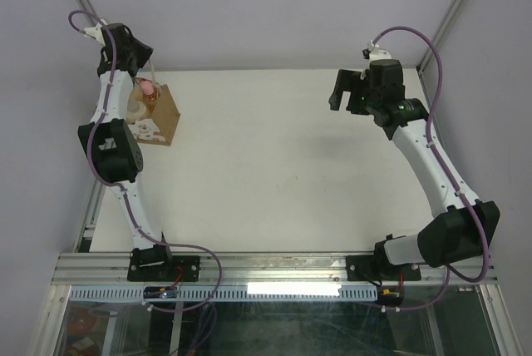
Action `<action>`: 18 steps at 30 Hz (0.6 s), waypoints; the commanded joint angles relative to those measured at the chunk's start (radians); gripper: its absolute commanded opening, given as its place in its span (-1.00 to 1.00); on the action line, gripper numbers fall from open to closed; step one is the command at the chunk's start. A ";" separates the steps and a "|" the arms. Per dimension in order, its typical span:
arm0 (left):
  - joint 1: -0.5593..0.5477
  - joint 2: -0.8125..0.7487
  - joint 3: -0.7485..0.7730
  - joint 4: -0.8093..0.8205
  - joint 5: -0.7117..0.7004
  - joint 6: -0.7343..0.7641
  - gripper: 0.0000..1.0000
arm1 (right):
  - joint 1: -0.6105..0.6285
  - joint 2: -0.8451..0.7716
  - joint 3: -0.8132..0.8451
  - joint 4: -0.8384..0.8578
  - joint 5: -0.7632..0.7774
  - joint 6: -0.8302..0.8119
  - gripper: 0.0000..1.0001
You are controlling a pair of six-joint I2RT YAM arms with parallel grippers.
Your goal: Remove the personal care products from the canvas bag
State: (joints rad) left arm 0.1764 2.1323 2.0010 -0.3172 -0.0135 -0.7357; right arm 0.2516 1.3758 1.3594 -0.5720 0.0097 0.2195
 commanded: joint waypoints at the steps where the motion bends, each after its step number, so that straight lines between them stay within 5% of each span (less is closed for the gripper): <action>1: -0.017 -0.038 0.042 0.081 0.154 -0.008 -0.62 | -0.007 -0.001 0.039 0.049 -0.032 0.008 0.99; 18: -0.241 -0.166 -0.088 0.081 0.292 0.007 -0.78 | -0.001 -0.056 -0.017 0.039 -0.098 0.046 0.99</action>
State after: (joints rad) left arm 0.0235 2.1105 1.9095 -0.3313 0.1513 -0.7166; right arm 0.2504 1.3769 1.3571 -0.5716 -0.0574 0.2428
